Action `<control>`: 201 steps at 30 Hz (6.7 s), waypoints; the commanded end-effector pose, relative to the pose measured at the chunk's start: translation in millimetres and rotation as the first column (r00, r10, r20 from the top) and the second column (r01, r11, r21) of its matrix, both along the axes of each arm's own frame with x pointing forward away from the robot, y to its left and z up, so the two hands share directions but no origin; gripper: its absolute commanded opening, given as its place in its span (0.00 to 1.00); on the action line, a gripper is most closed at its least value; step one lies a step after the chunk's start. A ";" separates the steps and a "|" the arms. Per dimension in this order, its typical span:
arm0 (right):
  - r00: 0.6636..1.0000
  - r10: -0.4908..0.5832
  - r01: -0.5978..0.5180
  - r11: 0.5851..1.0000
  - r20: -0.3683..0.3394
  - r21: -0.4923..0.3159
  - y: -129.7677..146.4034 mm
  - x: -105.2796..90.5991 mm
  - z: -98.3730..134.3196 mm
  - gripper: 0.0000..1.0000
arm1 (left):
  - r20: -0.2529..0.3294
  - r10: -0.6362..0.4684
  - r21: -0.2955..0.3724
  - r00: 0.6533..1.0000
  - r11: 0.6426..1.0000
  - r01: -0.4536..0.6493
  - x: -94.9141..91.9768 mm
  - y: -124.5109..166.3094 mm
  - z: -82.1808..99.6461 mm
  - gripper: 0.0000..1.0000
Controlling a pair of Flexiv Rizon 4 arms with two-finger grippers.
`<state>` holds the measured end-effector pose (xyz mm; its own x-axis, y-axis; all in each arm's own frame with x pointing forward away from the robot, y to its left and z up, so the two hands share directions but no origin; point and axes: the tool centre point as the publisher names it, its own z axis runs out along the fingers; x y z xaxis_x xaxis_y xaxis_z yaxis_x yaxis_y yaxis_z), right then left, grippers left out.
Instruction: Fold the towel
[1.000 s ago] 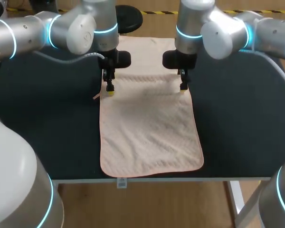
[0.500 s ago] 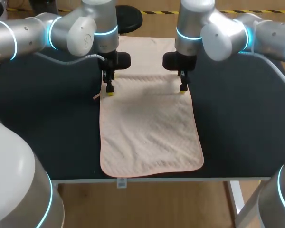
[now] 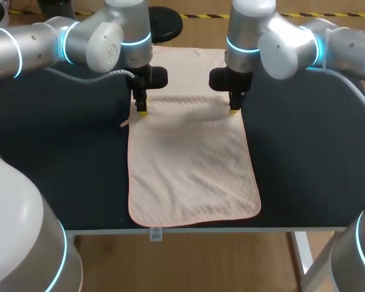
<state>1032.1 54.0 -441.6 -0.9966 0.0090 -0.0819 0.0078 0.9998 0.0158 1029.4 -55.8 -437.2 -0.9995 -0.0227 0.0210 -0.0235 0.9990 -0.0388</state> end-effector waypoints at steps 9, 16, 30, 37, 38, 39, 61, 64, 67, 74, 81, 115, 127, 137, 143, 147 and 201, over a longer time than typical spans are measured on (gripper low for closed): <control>0.999 -0.019 0.018 1.000 0.041 0.020 -6.3 0.1 25.7 0.00 | 0.073 0.008 -0.035 0.997 0.999 -0.006 1.0 4.0 29.1 0.00; 0.993 -0.030 0.024 0.999 0.115 0.045 -10.3 2.7 72.1 0.00 | 0.182 0.015 -0.068 0.983 0.998 -0.002 7.0 10.1 79.7 0.00; 0.928 -0.074 0.017 0.987 0.364 0.159 -11.0 31.8 211.6 0.00 | 0.500 0.055 -0.077 0.864 0.997 -0.019 47.1 21.9 210.6 0.00; 0.871 -0.081 -0.017 0.981 0.485 0.195 -4.9 49.2 281.4 0.00 | 0.644 0.064 -0.072 0.762 0.997 -0.022 77.3 19.6 275.0 0.00; 0.863 -0.078 -0.022 0.981 0.498 0.192 -4.3 51.7 290.2 0.00 | 0.667 0.057 -0.064 0.743 0.998 -0.019 81.7 19.2 284.0 0.00; 0.855 -0.080 -0.026 0.980 0.513 0.196 -3.8 54.3 299.8 0.00 | 0.684 0.065 -0.066 0.727 0.997 -0.028 86.4 19.3 292.4 0.00; 0.611 -0.106 -0.074 0.979 0.784 0.190 -5.8 106.5 448.8 0.00 | 0.893 0.085 -0.060 0.443 0.996 -0.070 152.9 25.9 437.7 0.00; 0.638 -0.091 -0.074 0.981 0.765 0.179 -6.1 98.9 433.0 0.00 | 0.882 0.060 -0.039 0.468 0.998 -0.056 147.3 22.9 427.3 0.00; 0.676 -0.072 -0.074 0.984 0.733 0.164 -6.8 88.2 409.9 0.00 | 0.850 0.064 -0.050 0.522 0.998 -0.041 132.3 20.4 404.4 0.00; 0.776 -0.024 -0.075 0.988 0.630 0.131 -7.5 50.5 356.3 0.00 | 0.771 0.076 -0.065 0.633 0.997 -0.040 81.8 16.8 354.6 0.00; 0.832 0.002 -0.094 0.986 0.554 0.137 -3.7 6.0 321.4 0.00 | 0.711 0.073 -0.062 0.700 0.997 -0.042 28.4 14.9 323.5 0.00; 0.977 -0.078 0.068 0.996 0.197 0.059 -6.9 20.7 113.3 0.00 | 0.322 0.036 -0.030 0.946 0.999 -0.028 57.1 -1.3 109.8 0.00; 0.979 -0.092 0.091 0.996 0.184 0.019 -9.4 73.1 91.9 0.00 | 0.306 0.008 -0.011 0.952 1.000 -0.005 111.4 0.2 92.1 0.00; 0.985 -0.077 0.080 0.997 0.157 -0.013 -7.3 76.6 77.7 0.00 | 0.260 0.001 0.004 0.966 1.000 -0.002 113.6 -0.2 77.8 0.00; 0.985 -0.073 0.079 0.996 0.154 -0.039 -8.4 77.9 73.9 1.00 | 0.246 0.011 0.002 0.969 1.000 -0.012 112.1 0.5 75.1 0.35; 0.982 -0.081 0.087 0.996 0.172 -0.029 -10.1 79.6 78.3 1.00 | 0.236 0.035 -0.017 0.971 0.999 -0.032 110.0 3.4 77.2 1.00; 0.944 -0.189 0.172 0.981 0.270 0.087 -38.6 13.9 141.6 1.00 | 0.091 -0.030 -0.759 0.995 0.645 0.089 17.3 52.9 152.6 1.00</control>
